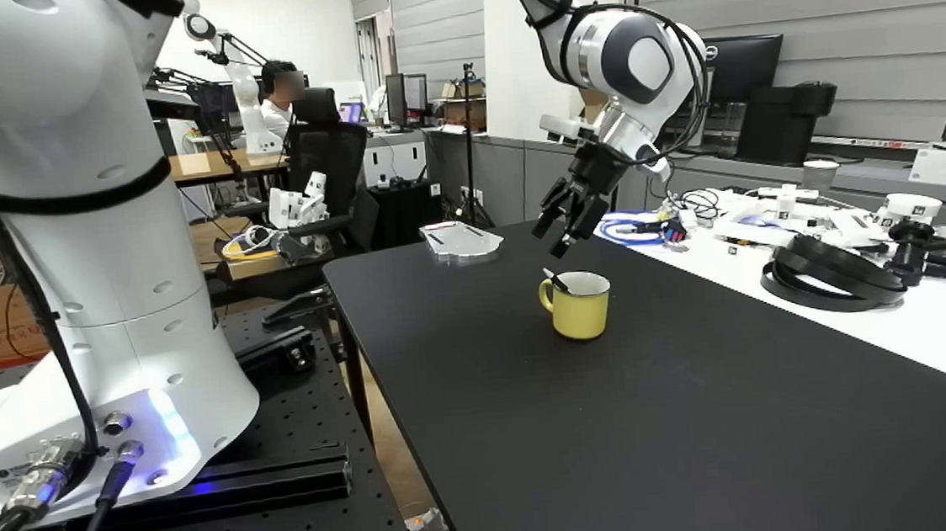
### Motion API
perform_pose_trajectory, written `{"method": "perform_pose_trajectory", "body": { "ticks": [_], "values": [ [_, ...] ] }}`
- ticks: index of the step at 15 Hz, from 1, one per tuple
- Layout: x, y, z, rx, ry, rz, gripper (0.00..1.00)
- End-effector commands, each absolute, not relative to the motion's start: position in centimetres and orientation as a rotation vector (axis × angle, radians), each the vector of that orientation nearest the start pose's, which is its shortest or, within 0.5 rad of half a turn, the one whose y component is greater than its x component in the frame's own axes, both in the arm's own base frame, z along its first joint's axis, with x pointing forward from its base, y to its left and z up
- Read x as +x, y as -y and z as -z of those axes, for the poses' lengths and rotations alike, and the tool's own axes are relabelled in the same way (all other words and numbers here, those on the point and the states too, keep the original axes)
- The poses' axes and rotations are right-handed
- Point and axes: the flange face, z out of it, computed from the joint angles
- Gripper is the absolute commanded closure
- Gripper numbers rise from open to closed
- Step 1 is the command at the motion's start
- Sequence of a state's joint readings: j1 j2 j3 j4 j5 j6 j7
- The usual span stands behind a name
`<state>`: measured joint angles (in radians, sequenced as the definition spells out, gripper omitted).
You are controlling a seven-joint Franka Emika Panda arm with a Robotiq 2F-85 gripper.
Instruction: Take the pen out of the yellow mug then put it back in the mug
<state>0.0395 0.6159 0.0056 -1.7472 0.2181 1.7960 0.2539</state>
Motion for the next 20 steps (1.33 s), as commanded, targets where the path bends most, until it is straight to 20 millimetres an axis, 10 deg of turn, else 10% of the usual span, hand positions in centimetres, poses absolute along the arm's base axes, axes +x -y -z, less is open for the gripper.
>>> {"method": "perform_pose_trajectory", "body": {
  "ticks": [1,20],
  "values": [
    [59.5,-4.5,-19.1,-2.865,-0.46,-0.882,0.0],
    [60.4,-4.1,-16.2,-2.804,-0.535,-0.913,0.0]
  ]
}}
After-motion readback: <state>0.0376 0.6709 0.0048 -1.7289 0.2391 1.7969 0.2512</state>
